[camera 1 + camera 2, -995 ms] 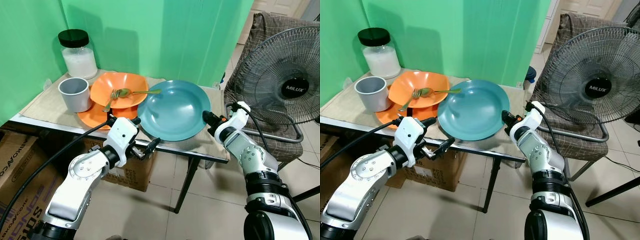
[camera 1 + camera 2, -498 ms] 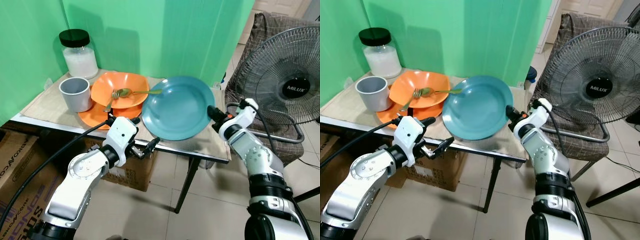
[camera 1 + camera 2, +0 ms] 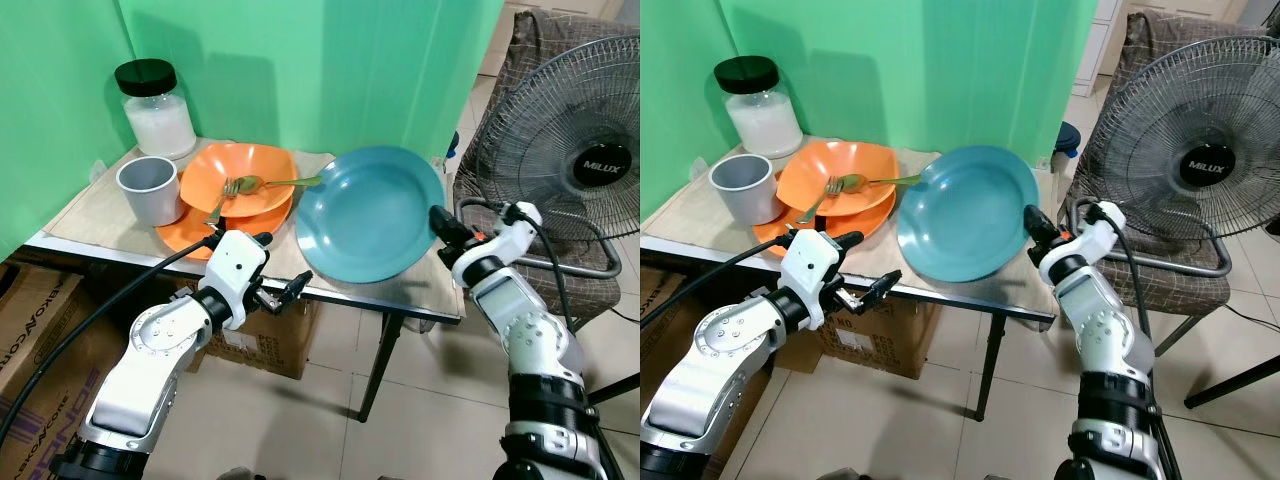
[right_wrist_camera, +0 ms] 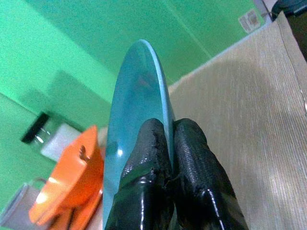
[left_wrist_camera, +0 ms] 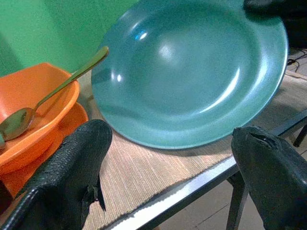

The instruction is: Setting the table

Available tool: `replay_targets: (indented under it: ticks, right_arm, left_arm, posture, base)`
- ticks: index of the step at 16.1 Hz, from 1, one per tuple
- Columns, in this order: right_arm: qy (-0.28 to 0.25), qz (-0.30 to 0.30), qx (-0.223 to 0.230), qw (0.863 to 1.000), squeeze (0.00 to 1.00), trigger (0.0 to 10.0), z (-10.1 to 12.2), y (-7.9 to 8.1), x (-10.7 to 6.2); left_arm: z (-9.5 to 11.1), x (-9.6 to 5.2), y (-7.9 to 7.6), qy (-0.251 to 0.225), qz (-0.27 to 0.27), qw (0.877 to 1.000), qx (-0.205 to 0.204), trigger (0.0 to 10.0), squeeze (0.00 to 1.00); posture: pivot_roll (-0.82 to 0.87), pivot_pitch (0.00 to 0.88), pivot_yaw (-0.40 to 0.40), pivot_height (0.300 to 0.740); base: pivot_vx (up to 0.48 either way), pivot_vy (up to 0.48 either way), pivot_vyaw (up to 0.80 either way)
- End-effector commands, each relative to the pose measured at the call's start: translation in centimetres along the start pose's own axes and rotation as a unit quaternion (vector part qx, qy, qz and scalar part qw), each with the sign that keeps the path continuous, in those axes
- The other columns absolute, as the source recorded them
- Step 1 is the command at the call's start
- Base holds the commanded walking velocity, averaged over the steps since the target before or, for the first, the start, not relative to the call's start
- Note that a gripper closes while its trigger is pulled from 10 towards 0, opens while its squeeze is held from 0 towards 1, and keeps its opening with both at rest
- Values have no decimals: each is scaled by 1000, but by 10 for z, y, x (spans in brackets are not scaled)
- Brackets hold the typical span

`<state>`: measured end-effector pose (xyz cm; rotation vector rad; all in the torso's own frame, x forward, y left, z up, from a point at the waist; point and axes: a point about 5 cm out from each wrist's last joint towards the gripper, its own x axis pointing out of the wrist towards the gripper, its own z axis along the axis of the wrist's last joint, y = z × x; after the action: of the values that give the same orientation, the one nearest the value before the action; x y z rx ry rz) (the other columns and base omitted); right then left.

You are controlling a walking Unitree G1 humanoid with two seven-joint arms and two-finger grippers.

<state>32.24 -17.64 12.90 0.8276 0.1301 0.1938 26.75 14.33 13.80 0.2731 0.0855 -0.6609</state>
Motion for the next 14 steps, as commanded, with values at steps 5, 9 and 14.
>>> replay_targets:
  ticks: [5,9,14]
  right_arm:
    - [-58,53,21,997,0,0,15,13,-10]
    - [-90,46,15,995,0,0,27,10,-15]
    - [-158,53,17,986,0,0,50,9,-30]
  left_arm:
    - [3,-6,1,-13,24,1000,-6,10000,1000]
    - [6,-2,3,-22,39,999,-11,10000,1000]
    - [8,1,3,-28,44,999,-9,10000,1000]
  posture:
    - [-51,0,-26,740]
    - [-48,0,-32,740]
    - [-49,0,-29,740]
  base:
    - [0,0,0]
    - [0,0,0]
    - [0,0,0]
